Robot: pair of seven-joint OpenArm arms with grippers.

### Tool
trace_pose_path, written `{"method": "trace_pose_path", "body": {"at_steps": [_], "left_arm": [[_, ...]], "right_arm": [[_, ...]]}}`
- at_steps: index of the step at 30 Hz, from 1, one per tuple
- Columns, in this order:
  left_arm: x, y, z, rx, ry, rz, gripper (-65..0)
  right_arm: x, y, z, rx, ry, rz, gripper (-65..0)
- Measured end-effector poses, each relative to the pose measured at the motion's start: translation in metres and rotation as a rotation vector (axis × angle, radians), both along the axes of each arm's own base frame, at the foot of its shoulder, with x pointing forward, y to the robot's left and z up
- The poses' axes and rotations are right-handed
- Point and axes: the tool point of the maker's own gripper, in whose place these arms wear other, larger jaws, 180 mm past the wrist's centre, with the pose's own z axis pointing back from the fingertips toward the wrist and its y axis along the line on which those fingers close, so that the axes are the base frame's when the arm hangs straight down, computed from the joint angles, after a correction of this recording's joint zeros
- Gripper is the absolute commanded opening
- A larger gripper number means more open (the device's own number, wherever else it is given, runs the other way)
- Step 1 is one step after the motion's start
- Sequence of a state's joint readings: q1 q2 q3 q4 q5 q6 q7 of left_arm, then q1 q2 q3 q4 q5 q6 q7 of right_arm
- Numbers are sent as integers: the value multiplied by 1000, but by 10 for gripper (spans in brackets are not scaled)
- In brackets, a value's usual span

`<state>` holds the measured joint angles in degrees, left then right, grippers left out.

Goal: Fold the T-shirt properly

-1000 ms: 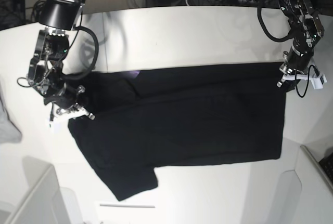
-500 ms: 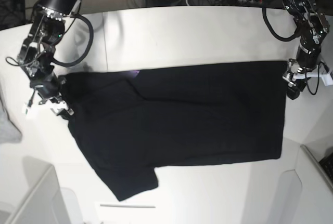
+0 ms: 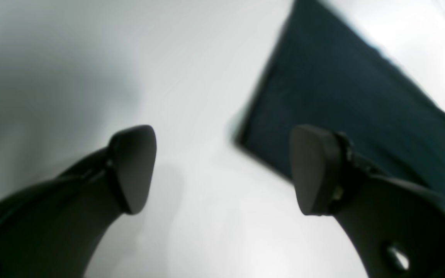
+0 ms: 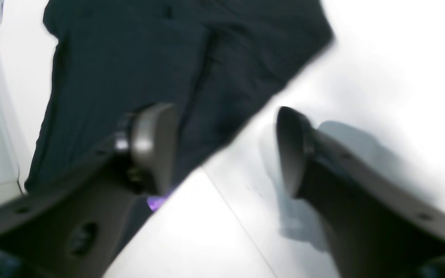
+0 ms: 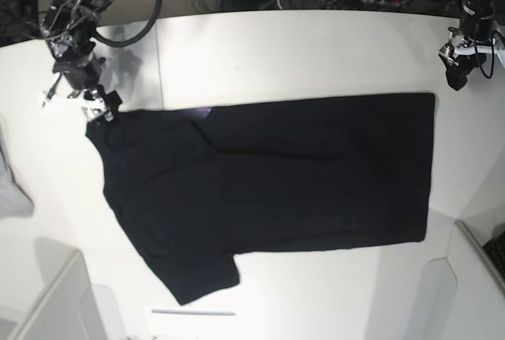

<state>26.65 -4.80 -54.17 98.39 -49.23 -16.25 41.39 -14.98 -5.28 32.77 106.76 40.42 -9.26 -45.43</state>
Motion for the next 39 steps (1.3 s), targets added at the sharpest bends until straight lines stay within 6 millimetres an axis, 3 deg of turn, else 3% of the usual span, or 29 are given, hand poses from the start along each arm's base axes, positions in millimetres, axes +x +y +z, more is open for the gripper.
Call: {"method": "trace_pose_path", "body": {"at_steps": [5,11,17,20,27,39], "left_arm": [[-1,2,-19,-48,11,19,-127],[12,2,-30,-94,-10,40,-127],[42,-18,-40,-121,4,-64,-127],[45,-18,-48,-152,-6,-44,-127],[55,-23,-50,-159,-14,-60,-127],[73,-23,-47,-111,-4,-85,-127]], "right_arm": [[1,0,-1,9,-3,-7,-228],[-8,5,-34,65,80,-18,-225],[-4,-7,-33,27,44,-67,-225],[-3,-6,-34,30,44,-66,-225],[10,-1,-50,81,50,-72,-225],[23,-6,-56,80,22,-97,-230]]}}
